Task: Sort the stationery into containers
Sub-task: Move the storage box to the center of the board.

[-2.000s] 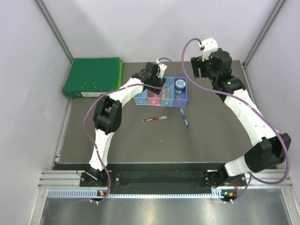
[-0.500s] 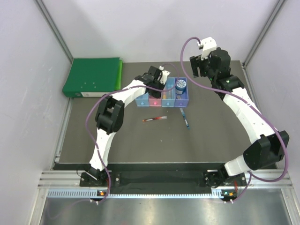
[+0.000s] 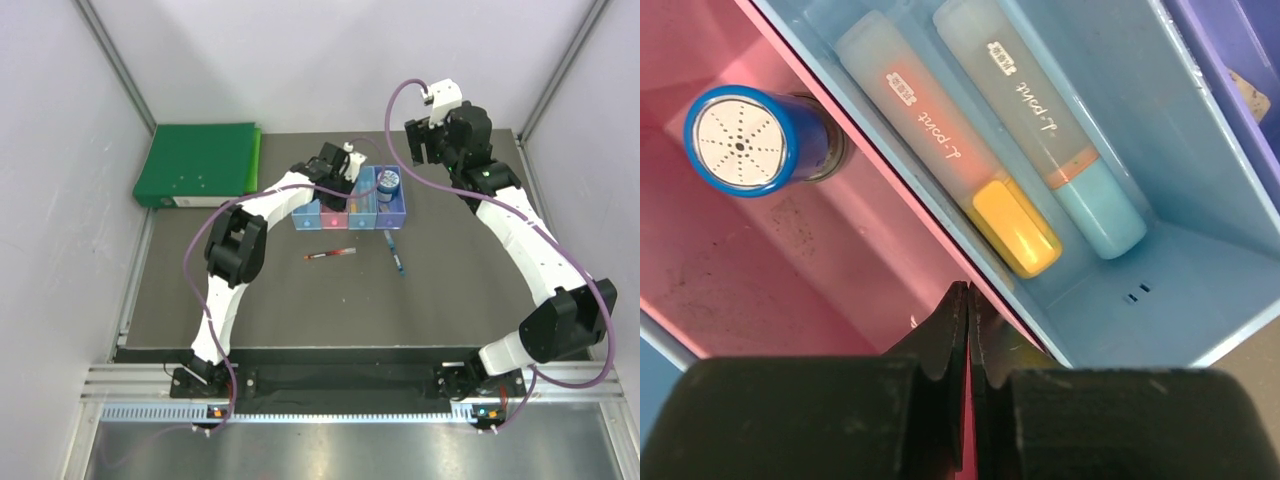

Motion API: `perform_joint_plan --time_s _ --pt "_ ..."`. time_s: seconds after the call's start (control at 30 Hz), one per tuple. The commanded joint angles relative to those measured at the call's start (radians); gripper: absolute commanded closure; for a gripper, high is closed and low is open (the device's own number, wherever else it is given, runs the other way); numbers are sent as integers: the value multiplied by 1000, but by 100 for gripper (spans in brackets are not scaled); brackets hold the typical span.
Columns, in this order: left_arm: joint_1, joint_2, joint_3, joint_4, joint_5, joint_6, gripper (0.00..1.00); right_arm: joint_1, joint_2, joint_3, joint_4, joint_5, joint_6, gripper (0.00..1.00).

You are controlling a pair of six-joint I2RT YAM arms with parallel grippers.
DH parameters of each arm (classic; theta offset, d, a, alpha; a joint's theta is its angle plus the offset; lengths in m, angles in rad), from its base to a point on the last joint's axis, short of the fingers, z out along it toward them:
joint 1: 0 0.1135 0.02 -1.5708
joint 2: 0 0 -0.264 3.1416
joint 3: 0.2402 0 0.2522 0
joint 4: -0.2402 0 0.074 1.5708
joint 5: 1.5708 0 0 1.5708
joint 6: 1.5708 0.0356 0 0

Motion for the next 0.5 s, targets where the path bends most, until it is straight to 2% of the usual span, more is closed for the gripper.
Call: perform_joint_plan --time_s 0.0,0.13,0.37,0.47 --pt "-12 -73 -4 43 -45 30 96 -12 -17 29 22 -6 3 19" --pt "-12 -92 18 68 -73 51 96 -12 -23 26 21 -6 3 19" --pt "-12 -165 45 71 -36 91 96 -12 -35 15 21 -7 3 19" --pt "-12 -208 41 25 23 183 95 -12 -38 13 19 -7 1 19"
